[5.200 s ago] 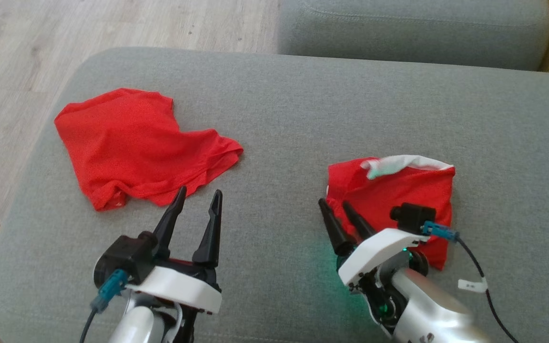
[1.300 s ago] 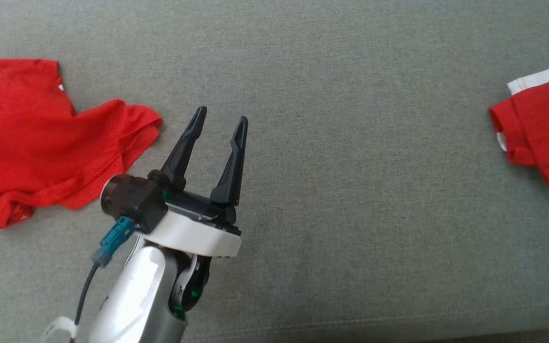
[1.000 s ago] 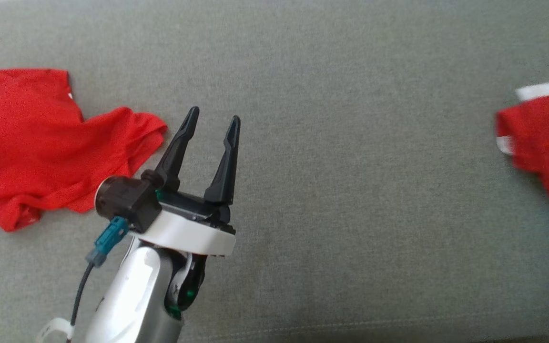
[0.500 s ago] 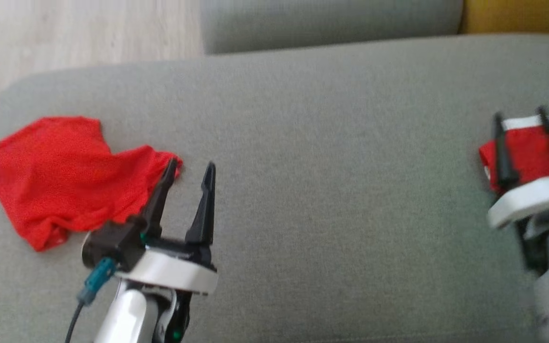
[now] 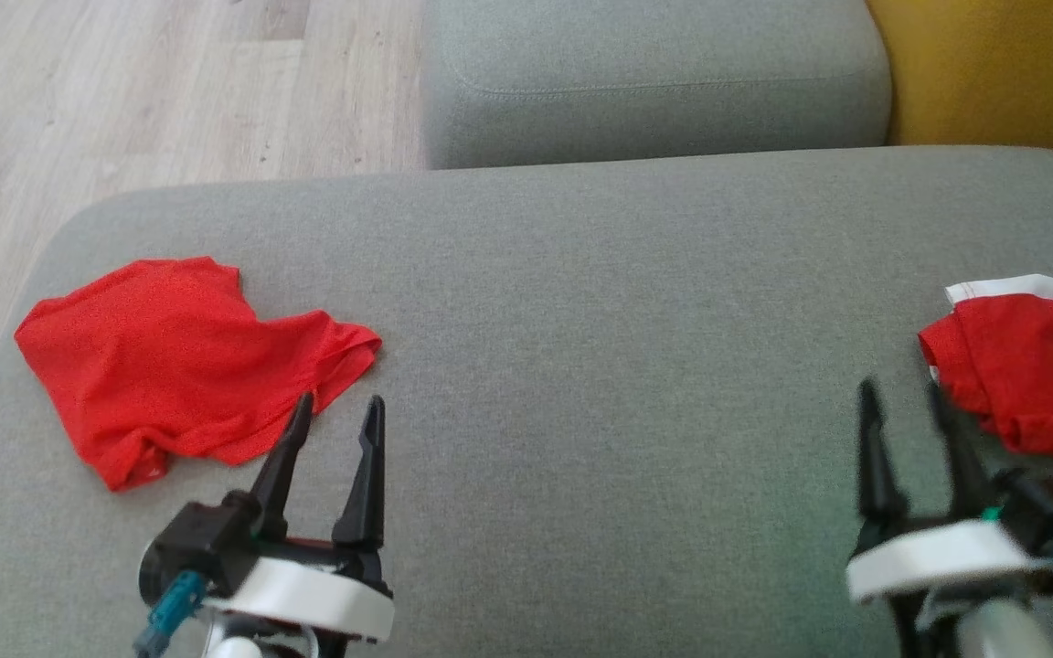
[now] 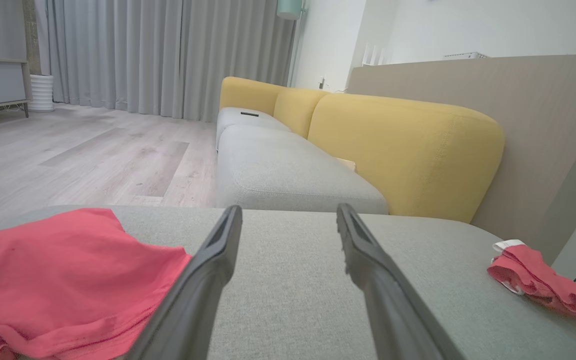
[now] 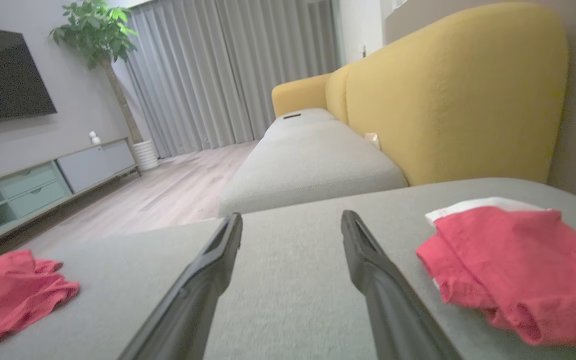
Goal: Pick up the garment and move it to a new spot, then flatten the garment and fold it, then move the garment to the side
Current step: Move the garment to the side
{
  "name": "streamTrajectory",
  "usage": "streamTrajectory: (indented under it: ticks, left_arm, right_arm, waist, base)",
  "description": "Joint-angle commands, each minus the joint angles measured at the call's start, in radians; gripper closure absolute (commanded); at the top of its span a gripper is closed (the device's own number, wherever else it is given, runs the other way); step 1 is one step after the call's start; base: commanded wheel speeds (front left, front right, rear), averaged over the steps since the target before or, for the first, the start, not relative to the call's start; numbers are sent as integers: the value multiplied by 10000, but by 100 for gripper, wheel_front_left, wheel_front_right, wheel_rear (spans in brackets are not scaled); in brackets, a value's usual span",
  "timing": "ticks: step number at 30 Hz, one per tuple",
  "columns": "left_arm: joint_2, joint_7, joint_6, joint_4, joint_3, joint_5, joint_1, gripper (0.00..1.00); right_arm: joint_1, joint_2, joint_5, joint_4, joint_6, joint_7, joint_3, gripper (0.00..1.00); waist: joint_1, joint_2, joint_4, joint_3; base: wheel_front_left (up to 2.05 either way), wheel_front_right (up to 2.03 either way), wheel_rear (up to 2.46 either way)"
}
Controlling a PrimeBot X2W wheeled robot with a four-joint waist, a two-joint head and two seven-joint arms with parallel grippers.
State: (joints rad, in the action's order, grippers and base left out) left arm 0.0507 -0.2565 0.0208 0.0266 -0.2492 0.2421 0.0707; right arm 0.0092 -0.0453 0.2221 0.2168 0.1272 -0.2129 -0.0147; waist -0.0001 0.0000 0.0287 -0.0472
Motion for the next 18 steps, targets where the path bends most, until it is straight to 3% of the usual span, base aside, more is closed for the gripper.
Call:
streamTrajectory:
  ticks: [1,18]
  left_arm:
    - [-5,-53,63,-298,297,22,-303,0]
    - [-5,-53,97,-138,347,35,-258,0]
  right_arm:
    - [-199,-53,-21,-238,35,-161,331,0]
    - [-243,-50,107,347,35,-483,391,0]
  waist:
    - [1,0,-4,-15]
    - [1,0,26,-81]
  base:
    - [0,0,0]
    - [0,0,0]
